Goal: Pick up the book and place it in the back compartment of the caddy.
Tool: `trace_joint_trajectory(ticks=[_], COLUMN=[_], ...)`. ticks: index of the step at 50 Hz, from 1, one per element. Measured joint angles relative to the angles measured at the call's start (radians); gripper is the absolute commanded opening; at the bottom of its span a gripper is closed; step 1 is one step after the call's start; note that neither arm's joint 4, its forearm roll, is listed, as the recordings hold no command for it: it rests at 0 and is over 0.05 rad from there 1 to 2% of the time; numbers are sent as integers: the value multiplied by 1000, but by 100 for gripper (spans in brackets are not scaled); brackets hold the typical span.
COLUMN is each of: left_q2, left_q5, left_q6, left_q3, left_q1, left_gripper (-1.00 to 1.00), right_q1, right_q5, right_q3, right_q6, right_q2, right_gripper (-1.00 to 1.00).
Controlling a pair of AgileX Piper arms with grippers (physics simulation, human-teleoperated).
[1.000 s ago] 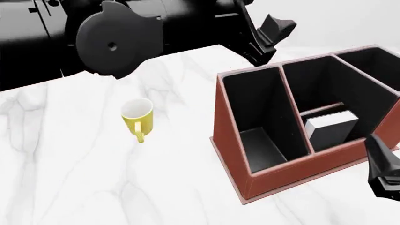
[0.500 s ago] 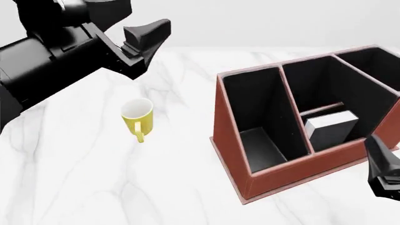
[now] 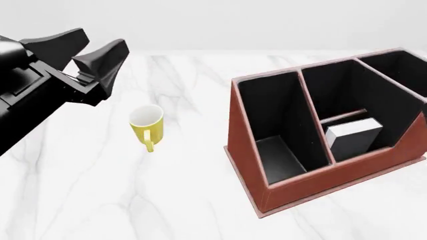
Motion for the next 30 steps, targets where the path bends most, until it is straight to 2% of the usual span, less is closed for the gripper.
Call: trace_joint_trajectory(ticks=[9,24,30], left_q2=[-4,78,94], left_q5=[-18,-100,-115], left_q6=[-18,-31,-32], left_q3=[18,52,58], left_q1=[23,56,59], left_gripper=[100,100,100], right_q1=[35,93,127], right_q5=[154,455,529], right_q3=[-244,-830,-1007], right_q6=[-39,-90,-111], right_q2=[-54,-121,-141], right_gripper=[100,100,100])
